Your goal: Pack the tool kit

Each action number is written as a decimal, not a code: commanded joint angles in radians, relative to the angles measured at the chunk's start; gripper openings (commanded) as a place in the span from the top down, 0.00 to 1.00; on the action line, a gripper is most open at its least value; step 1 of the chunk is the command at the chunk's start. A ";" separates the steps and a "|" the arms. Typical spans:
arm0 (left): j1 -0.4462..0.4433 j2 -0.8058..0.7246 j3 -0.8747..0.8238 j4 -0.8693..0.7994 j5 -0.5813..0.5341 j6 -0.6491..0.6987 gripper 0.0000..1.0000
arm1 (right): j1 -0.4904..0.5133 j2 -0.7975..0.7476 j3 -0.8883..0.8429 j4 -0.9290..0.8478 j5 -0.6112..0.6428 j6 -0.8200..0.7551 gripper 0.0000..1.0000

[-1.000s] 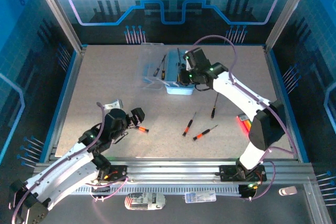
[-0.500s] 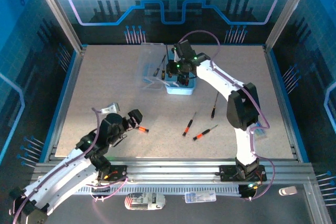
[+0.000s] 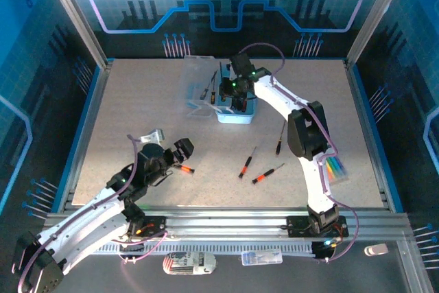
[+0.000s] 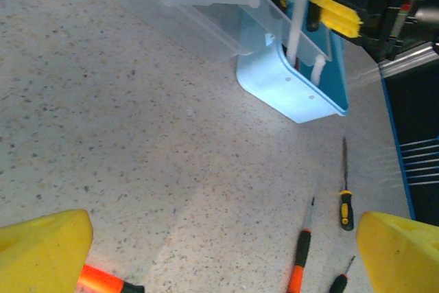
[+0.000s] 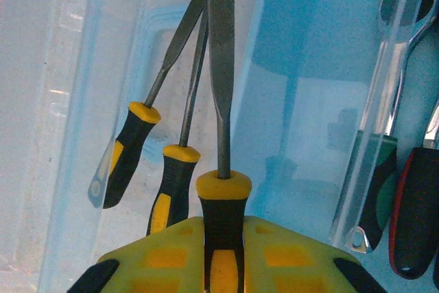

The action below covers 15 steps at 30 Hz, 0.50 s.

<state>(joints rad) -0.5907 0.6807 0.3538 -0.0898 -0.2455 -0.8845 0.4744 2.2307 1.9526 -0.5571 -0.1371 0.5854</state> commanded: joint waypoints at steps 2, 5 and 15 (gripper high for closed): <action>0.008 0.005 -0.013 0.049 0.014 0.033 0.01 | 0.001 0.043 0.030 -0.008 -0.044 0.037 0.82; 0.008 0.015 -0.009 0.054 0.017 0.035 0.01 | 0.007 0.051 0.041 -0.009 -0.054 0.056 0.81; 0.008 0.033 0.009 0.022 -0.004 0.042 0.01 | 0.013 0.060 0.047 -0.021 -0.025 0.100 0.70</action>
<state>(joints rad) -0.5900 0.7143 0.3504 -0.0689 -0.2390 -0.8619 0.4896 2.2772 1.9919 -0.5484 -0.1764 0.6632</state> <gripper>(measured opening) 0.993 0.288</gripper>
